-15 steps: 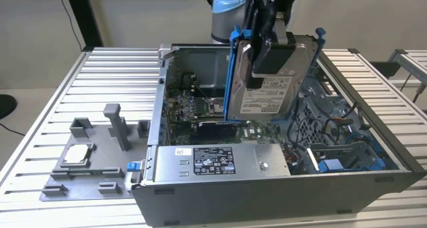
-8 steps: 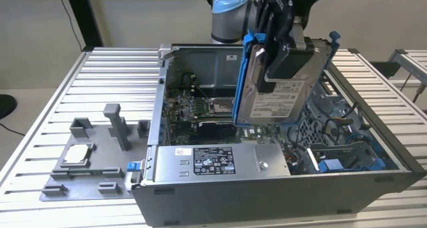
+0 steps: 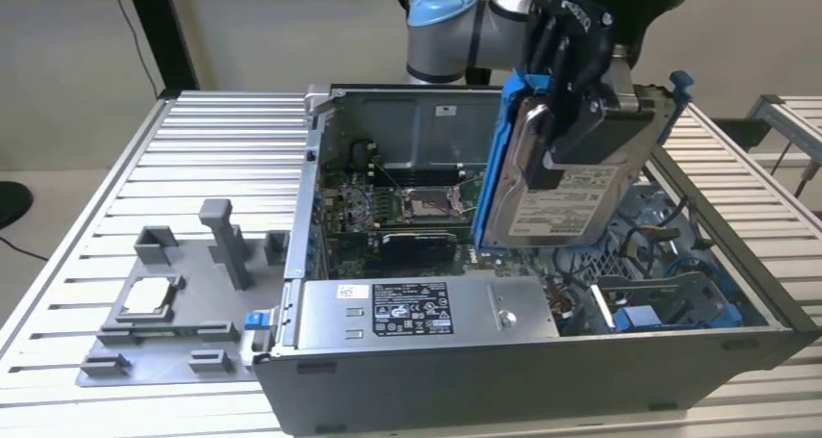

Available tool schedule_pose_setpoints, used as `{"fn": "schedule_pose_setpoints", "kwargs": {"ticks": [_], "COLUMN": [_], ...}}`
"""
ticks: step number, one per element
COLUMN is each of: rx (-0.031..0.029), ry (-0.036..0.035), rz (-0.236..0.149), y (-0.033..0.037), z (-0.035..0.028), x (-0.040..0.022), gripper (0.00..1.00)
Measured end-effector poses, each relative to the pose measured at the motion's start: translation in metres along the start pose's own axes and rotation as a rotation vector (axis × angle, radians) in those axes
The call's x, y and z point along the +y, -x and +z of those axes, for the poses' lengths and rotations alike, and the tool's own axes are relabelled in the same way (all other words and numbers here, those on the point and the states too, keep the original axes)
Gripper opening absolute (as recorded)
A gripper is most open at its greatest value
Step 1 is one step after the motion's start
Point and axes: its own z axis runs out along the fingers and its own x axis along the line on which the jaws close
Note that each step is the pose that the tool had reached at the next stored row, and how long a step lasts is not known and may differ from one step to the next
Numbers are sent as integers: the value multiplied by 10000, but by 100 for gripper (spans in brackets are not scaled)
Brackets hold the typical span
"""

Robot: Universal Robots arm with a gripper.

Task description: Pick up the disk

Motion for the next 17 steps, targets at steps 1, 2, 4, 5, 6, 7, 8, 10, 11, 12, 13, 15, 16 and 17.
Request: {"fn": "schedule_pose_setpoints", "kwargs": {"ticks": [1, 2, 4, 5, 6, 7, 8, 10, 11, 12, 13, 15, 16, 17], "rx": [0, 1, 1, 1, 1, 1, 1, 0, 1, 1, 0, 1, 2, 1], "ry": [0, 0, 0, 0, 0, 0, 0, 1, 1, 0, 0, 0, 0, 0], "rz": [0, 0, 0, -1, 0, 1, 1, 0, 0, 1, 1, 0, 0, 1], "y": [-7, -13, -26, -33, -41, -48, -55, -73, -82, -91, -99, -117, -125, -134], "z": [1, 1, 4, 5, 6, 7, 8, 10, 11, 12, 13, 15, 16, 17], "x": [-41, -81, -161, -202, -241, -279, -315, -383, -416, -450, -481, -545, -576, -609], "gripper": [0, 0, 0, 0, 0, 0, 0, 0, 0, 0, 0, 0, 0, 0]}}
